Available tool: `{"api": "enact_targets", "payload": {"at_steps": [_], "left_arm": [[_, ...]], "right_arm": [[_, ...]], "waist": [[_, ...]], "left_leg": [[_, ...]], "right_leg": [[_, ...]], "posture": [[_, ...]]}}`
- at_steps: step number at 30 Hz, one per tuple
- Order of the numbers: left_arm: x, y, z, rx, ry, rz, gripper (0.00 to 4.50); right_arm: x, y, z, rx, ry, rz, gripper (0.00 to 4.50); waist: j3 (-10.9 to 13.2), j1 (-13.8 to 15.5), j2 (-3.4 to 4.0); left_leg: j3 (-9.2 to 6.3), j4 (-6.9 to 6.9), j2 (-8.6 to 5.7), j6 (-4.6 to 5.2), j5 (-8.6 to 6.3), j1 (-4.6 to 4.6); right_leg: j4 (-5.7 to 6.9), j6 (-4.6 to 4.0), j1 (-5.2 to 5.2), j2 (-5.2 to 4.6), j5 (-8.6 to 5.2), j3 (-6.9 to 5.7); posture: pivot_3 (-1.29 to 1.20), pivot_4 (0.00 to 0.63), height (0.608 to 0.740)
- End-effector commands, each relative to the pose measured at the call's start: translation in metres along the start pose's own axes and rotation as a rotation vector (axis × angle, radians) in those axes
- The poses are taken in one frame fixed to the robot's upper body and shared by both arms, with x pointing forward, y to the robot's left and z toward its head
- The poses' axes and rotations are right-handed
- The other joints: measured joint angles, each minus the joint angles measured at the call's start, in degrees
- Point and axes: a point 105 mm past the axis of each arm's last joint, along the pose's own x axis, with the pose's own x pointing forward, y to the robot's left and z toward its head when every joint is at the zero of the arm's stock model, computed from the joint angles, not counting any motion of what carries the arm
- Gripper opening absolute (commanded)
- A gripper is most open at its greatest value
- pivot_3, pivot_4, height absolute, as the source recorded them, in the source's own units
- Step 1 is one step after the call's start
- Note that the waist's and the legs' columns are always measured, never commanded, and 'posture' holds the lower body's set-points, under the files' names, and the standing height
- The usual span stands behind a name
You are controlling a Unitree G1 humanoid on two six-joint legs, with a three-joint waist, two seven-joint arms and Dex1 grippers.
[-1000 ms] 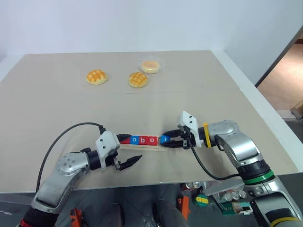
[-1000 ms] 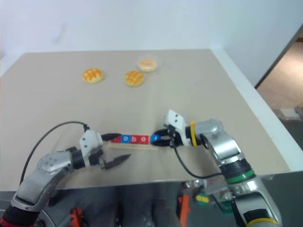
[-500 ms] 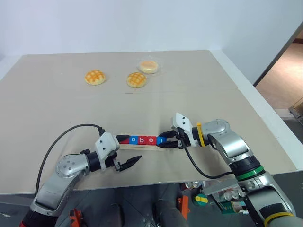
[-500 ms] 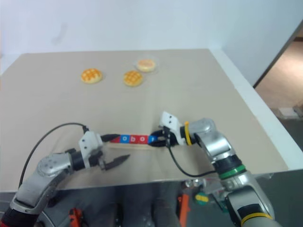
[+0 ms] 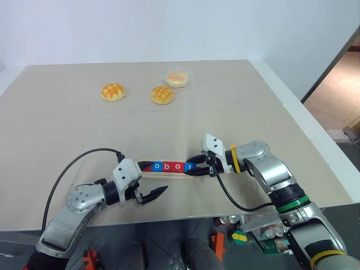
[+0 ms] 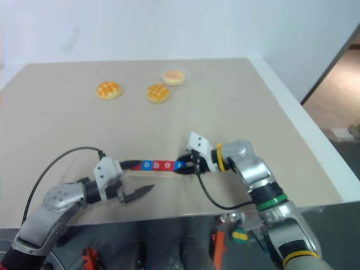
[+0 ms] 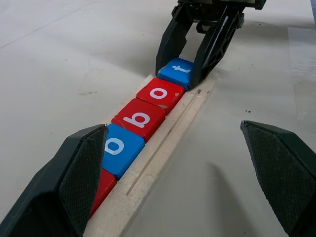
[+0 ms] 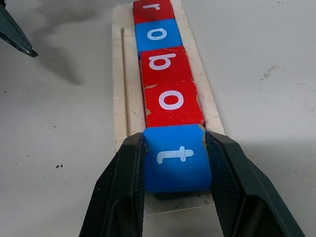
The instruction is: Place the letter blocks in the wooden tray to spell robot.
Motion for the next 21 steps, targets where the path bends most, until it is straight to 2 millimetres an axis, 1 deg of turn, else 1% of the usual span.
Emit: {"api": "enact_targets", "payload": {"at_steps": [1,2,3,4,5,6,7,12,15,18,21], "left_arm": [[-0.001,-0.001,0.008,0.034,-0.025,-0.002,4.5],[0.0,-0.001,0.008,0.034,-0.024,-0.003,4.5],[0.0,-0.001,0.007,0.034,-0.023,-0.004,4.5],[0.0,-0.001,0.007,0.034,-0.022,-0.005,4.5],[0.0,-0.001,0.007,0.034,-0.022,-0.006,4.5],[0.0,-0.001,0.007,0.034,-0.021,-0.006,4.5],[0.0,-0.001,0.007,0.034,-0.02,-0.008,4.5],[0.0,-0.001,0.006,0.036,-0.014,-0.01,4.5],[-0.001,0.0,0.005,0.038,-0.011,-0.011,4.5],[-0.001,0.0,0.006,0.047,-0.012,-0.017,4.5],[0.0,0.001,0.008,0.045,-0.024,-0.025,4.5]], "right_arm": [[-0.002,-0.003,0.011,-0.035,-0.021,-0.009,2.4],[-0.002,-0.004,0.012,-0.039,-0.028,-0.012,2.88],[-0.002,-0.004,0.014,-0.037,-0.032,-0.015,3.14],[-0.002,-0.004,0.015,-0.037,-0.035,-0.016,3.62],[-0.002,-0.005,0.016,-0.041,-0.04,-0.02,3.86],[-0.003,-0.006,0.017,-0.043,-0.043,-0.024,4.25],[-0.004,-0.007,0.02,-0.041,-0.051,-0.031,4.48],[-0.017,-0.017,0.041,-0.016,-0.129,-0.099,4.48],[-0.029,-0.015,0.049,0.02,-0.165,-0.116,4.48],[-0.039,-0.011,0.044,0.052,-0.161,-0.136,4.48],[-0.047,-0.017,0.032,0.079,-0.142,-0.201,4.48]], "waist": [[0.0,0.0,0.0],[0.0,0.0,0.0],[0.0,0.0,0.0],[0.0,0.0,0.0],[0.0,0.0,0.0],[0.0,0.0,0.0],[0.0,0.0,0.0],[0.0,0.0,0.0],[0.0,0.01,0.0],[0.0,0.04,0.0],[0.0,0.05,0.0]], "left_leg": [[0.0,0.0,0.0,0.0,0.0,0.0],[0.0,0.0,0.0,0.0,0.0,0.0],[0.0,0.0,0.0,0.0,0.0,0.0],[0.0,0.0,0.0,0.0,0.0,0.0],[0.0,0.0,0.0,0.0,0.0,0.0],[0.0,0.0,0.0,0.0,0.0,-0.01],[0.0,0.0,0.0,0.0,0.0,-0.01],[0.01,0.0,0.0,0.0,0.0,-0.01],[0.0,0.0,0.0,0.0,0.0,-0.01],[-0.03,-0.03,0.0,0.0,0.0,-0.03],[-0.04,-0.05,-0.03,0.0,-0.01,-0.04]], "right_leg": [[0.0,0.0,0.0,0.0,0.0,0.0],[0.0,0.0,0.0,0.0,0.0,0.0],[0.0,0.0,0.0,0.0,0.0,0.0],[0.0,0.0,0.0,0.0,0.0,0.0],[0.0,-0.01,0.0,0.0,0.0,0.0],[0.0,0.0,-0.01,0.0,0.0,0.0],[0.0,0.0,-0.01,0.0,0.0,-0.01],[0.0,0.0,-0.02,0.0,0.0,0.01],[0.0,0.0,-0.01,0.0,0.0,0.0],[-0.01,0.01,-0.01,-0.01,-0.04,-0.03],[-0.01,0.01,-0.01,-0.04,-0.07,-0.04]], "posture": [[0.0,0.15,0.74],[0.0,0.15,0.74],[0.0,0.15,0.74],[0.0,0.15,0.74],[0.0,0.15,0.74],[0.0,0.15,0.74],[0.0,0.15,0.74],[0.0,0.15,0.74],[0.0,0.15,0.74],[0.0,0.15,0.74],[0.0,0.15,0.74]]}}
